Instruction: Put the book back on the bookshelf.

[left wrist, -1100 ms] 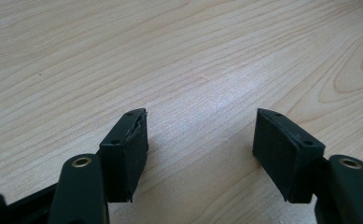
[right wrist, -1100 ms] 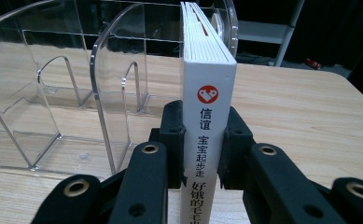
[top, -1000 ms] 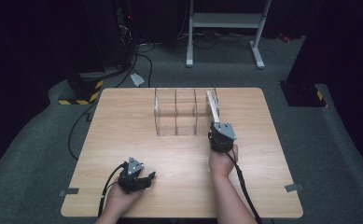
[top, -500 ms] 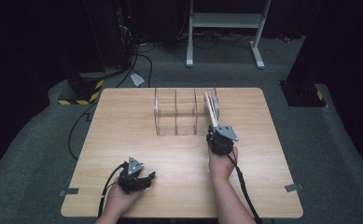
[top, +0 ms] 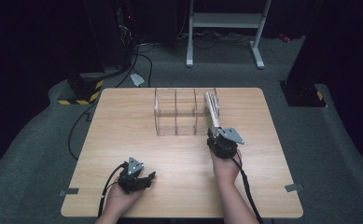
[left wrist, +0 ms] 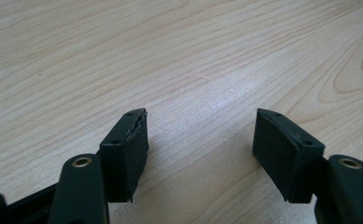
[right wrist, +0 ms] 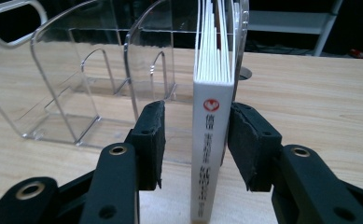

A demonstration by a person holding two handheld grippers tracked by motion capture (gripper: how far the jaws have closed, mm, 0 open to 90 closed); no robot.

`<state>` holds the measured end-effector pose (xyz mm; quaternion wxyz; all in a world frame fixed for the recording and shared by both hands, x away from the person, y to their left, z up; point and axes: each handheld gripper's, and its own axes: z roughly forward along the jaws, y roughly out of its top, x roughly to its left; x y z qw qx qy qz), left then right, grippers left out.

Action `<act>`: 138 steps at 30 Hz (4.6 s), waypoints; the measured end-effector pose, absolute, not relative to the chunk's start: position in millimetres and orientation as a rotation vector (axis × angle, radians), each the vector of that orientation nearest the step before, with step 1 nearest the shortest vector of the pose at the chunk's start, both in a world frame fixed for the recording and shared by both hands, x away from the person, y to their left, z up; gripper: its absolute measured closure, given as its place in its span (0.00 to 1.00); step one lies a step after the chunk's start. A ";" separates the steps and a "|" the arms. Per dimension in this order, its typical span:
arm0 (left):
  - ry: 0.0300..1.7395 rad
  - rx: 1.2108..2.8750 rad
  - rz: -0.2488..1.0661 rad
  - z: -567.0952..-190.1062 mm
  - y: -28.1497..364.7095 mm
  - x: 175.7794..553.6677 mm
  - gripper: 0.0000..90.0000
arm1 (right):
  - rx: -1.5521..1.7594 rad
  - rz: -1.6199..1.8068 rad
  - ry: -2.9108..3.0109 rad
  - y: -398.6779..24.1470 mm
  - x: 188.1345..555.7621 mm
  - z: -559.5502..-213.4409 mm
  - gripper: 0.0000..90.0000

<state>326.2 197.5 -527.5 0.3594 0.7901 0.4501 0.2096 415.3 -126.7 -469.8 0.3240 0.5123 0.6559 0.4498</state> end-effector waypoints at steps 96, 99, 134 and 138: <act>1.165 2.036 0.542 -527.5 197.0 326.2 0.40 | 1.344 1.217 1.796 -152.0 401.1 -475.6 0.49; 1.166 2.035 0.543 -527.5 196.8 326.4 0.39 | 1.325 1.210 1.814 -158.2 392.0 -476.3 0.45; 1.168 2.041 0.539 -527.4 196.1 327.3 0.36 | 1.531 0.825 2.014 -243.0 343.7 -524.2 0.16; 1.171 2.035 0.542 -527.7 195.8 327.4 0.36 | 1.536 0.827 2.010 -241.3 345.5 -524.3 0.16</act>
